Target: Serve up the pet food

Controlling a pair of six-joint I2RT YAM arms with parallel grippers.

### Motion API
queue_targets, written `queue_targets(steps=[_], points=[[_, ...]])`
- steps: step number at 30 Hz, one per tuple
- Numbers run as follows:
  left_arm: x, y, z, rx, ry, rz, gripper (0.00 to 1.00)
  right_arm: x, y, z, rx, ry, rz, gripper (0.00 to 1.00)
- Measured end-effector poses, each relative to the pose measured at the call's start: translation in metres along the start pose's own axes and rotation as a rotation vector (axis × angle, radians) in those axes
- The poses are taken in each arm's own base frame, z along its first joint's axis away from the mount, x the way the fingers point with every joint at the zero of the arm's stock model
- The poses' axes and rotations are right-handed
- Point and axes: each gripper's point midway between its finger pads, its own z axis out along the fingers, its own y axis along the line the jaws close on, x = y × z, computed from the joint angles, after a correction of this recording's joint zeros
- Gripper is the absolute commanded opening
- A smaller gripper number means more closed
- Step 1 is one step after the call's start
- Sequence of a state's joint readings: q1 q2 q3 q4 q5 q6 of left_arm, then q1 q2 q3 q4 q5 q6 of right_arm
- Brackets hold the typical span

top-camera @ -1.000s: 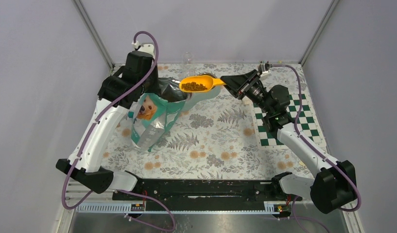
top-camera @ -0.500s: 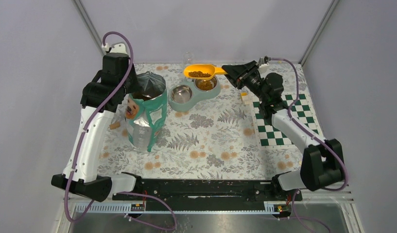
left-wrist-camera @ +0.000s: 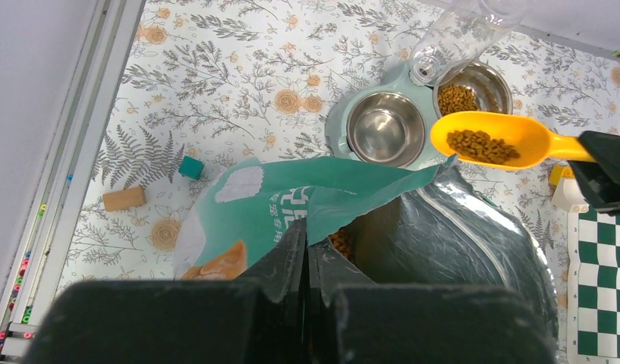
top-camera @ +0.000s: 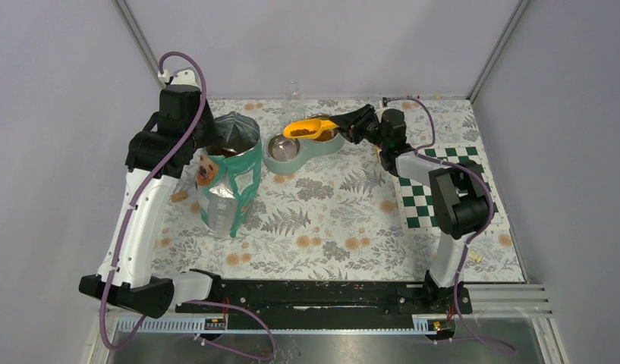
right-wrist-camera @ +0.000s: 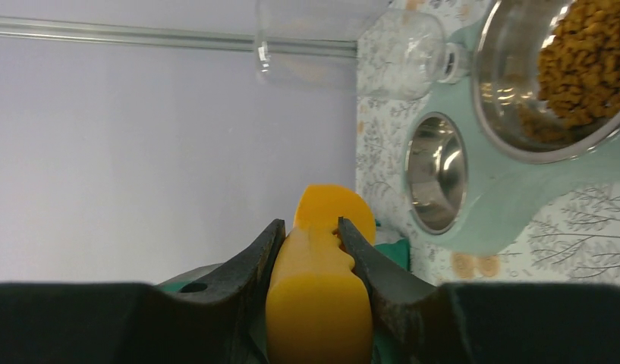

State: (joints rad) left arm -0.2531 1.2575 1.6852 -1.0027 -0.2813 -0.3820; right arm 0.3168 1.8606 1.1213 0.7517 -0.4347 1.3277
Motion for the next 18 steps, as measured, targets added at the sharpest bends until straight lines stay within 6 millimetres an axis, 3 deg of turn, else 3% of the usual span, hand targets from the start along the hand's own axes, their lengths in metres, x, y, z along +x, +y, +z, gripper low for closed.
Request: queue_targets(steps=[5,18], points=[[0.0,-0.001,0.001,0.001,0.001,-0.011,0.0,0.002,-0.027,0.018,0.054,0.016,-0.046,0.0],[0.002,0.001,-0.001,-0.002,0.0,-0.02,0.0,0.011,-0.04,0.046,0.18,0.025,-0.269,0.0]])
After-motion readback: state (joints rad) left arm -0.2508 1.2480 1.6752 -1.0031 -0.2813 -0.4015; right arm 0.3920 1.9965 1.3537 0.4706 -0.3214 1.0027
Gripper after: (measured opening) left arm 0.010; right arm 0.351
